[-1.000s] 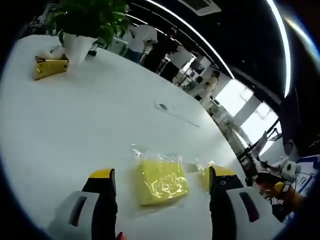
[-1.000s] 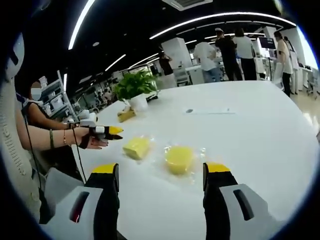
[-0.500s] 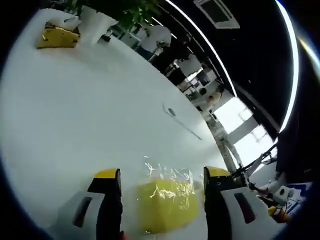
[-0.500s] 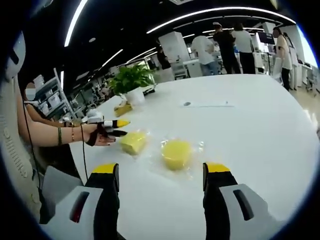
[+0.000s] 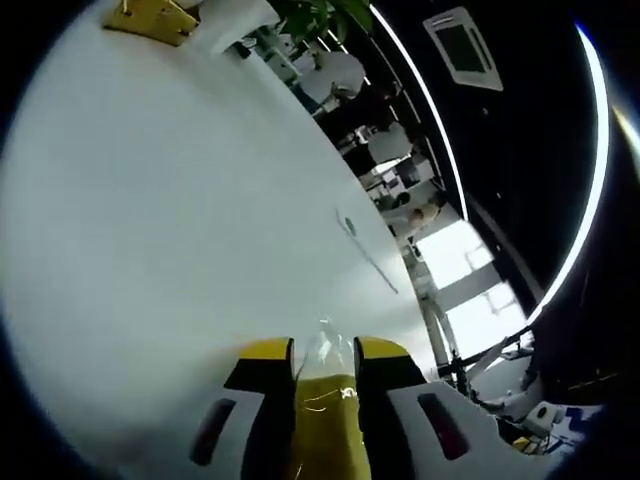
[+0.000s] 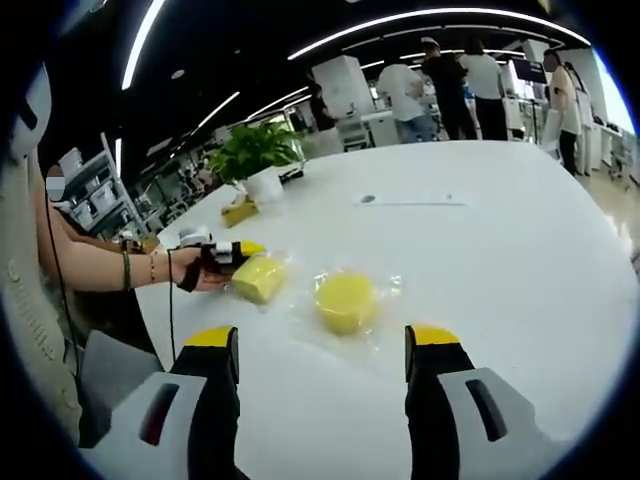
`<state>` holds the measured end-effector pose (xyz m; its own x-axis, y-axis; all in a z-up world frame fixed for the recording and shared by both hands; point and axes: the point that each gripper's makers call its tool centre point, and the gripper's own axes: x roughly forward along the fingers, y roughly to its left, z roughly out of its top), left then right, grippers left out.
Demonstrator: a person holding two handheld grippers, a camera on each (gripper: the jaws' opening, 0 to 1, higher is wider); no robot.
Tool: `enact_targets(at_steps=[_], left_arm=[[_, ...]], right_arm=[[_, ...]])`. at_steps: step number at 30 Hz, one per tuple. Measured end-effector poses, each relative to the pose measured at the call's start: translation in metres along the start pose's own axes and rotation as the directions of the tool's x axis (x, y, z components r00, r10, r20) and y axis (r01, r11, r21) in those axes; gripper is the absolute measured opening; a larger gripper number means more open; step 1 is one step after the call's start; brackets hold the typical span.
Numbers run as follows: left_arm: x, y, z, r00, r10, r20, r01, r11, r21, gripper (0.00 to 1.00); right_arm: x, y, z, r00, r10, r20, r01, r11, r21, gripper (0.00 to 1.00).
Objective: Compare the silicone blocks by pressing each to a similar depth, holding the contact briefly, and releasing to observe deformation and rebound differences across the visible hardness samples.
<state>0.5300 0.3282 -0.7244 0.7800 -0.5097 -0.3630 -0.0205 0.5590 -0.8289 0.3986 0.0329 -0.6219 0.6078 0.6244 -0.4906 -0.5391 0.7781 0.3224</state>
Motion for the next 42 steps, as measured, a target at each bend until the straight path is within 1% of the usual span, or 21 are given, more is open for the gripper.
enact_targets(at_steps=[2, 3, 8, 11, 13, 17, 18, 19, 21, 23, 24, 26, 27, 28, 30, 32, 36, 37, 38, 41, 42], left_arm=[[0.0, -0.001, 0.001, 1.0, -0.005, 0.011, 0.006, 1.0, -0.009, 0.15], [0.0, 0.0, 0.0, 1.0, -0.003, 0.005, 0.003, 1.0, -0.005, 0.14], [0.0, -0.004, -0.002, 1.0, -0.013, 0.004, 0.013, 1.0, -0.013, 0.1], [-0.002, -0.009, -0.002, 0.999, -0.032, 0.013, 0.032, 0.999, -0.009, 0.01], [-0.003, -0.007, -0.003, 1.0, -0.011, 0.011, 0.011, 1.0, 0.021, 0.0], [-0.005, -0.012, -0.002, 1.0, -0.025, 0.009, 0.024, 0.999, 0.035, 0.0], [-0.006, -0.013, -0.001, 1.0, -0.025, 0.011, 0.024, 0.994, 0.11, 0.0], [-0.006, -0.015, -0.001, 1.0, -0.017, 0.006, 0.017, 0.993, 0.121, 0.0], [-0.007, -0.02, 0.001, 1.0, -0.019, 0.008, 0.017, 0.982, 0.186, 0.0], [-0.008, -0.024, 0.001, 1.0, -0.005, 0.001, 0.005, 0.979, 0.205, 0.0], [-0.008, -0.027, 0.003, 1.0, -0.012, 0.008, 0.01, 0.973, 0.23, 0.0], [-0.009, -0.029, 0.006, 1.0, -0.002, 0.011, -0.001, 0.963, 0.269, 0.0], [-0.009, -0.033, 0.007, 1.0, 0.001, 0.004, -0.002, 0.962, 0.273, 0.0], [-0.01, -0.034, 0.008, 1.0, 0.004, 0.006, -0.005, 0.957, 0.29, 0.0], [-0.01, -0.038, 0.009, 1.0, 0.005, 0.001, -0.005, 0.937, 0.348, 0.0], [-0.012, -0.043, 0.009, 1.0, 0.005, 0.001, -0.005, 0.934, 0.357, 0.0], [-0.014, -0.051, 0.011, 1.0, 0.004, 0.003, -0.005, 0.912, 0.41, 0.0], [-0.016, -0.055, 0.011, 1.0, 0.003, 0.004, -0.004, 0.912, 0.41, 0.0], [-0.017, -0.059, 0.012, 1.0, 0.002, 0.009, -0.006, 0.907, 0.42, 0.0], [-0.021, -0.07, 0.011, 1.0, -0.001, -0.003, 0.002, 0.901, 0.435, 0.0], [-0.023, -0.075, 0.01, 1.0, 0.003, -0.01, 0.002, 0.892, 0.451, 0.0]], right_arm=[[0.001, 0.001, -0.001, 1.0, 0.002, 0.0, -0.002, 1.0, 0.001, 0.62], [0.002, 0.001, -0.001, 1.0, 0.004, -0.002, -0.004, 1.0, 0.001, 0.62], [0.003, 0.003, -0.005, 1.0, 0.012, -0.012, -0.012, 1.0, -0.002, 0.61], [0.003, 0.003, -0.006, 1.0, 0.013, -0.015, -0.013, 1.0, -0.003, 0.61], [0.002, 0.003, -0.006, 1.0, 0.011, -0.014, -0.012, 1.0, -0.005, 0.61], [0.0, 0.004, -0.004, 1.0, 0.01, -0.006, -0.01, 1.0, -0.007, 0.61], [-0.001, 0.004, -0.004, 1.0, 0.009, -0.004, -0.009, 1.0, -0.007, 0.61], [-0.002, 0.004, -0.003, 1.0, 0.008, -0.003, -0.008, 1.0, -0.008, 0.61], [-0.003, 0.004, -0.003, 1.0, 0.006, 0.002, -0.006, 1.0, -0.009, 0.61], [-0.004, 0.005, -0.002, 1.0, 0.008, 0.004, -0.008, 1.0, -0.012, 0.61], [-0.005, 0.006, -0.002, 1.0, 0.007, 0.005, -0.007, 1.0, -0.014, 0.61], [-0.006, 0.007, 0.0, 1.0, 0.009, 0.011, -0.008, 1.0, -0.015, 0.61], [-0.007, 0.008, 0.002, 1.0, 0.01, 0.018, -0.009, 1.0, -0.016, 0.61], [-0.008, 0.008, 0.003, 1.0, 0.01, 0.022, -0.01, 1.0, -0.016, 0.61], [-0.009, 0.009, 0.004, 1.0, 0.01, 0.027, -0.009, 1.0, -0.021, 0.61], [-0.011, 0.009, 0.006, 0.999, 0.008, 0.032, -0.007, 1.0, -0.023, 0.61], [-0.014, 0.013, 0.009, 0.999, 0.01, 0.041, -0.008, 0.999, -0.032, 0.61], [-0.015, 0.014, 0.01, 0.999, 0.012, 0.044, -0.01, 0.999, -0.034, 0.61], [-0.016, 0.015, 0.012, 0.999, 0.013, 0.049, -0.011, 0.999, -0.035, 0.61], [-0.019, 0.018, 0.016, 0.998, 0.016, 0.061, -0.014, 0.999, -0.045, 0.61], [-0.02, 0.02, 0.017, 0.998, 0.019, 0.066, -0.016, 0.999, -0.049, 0.6]])
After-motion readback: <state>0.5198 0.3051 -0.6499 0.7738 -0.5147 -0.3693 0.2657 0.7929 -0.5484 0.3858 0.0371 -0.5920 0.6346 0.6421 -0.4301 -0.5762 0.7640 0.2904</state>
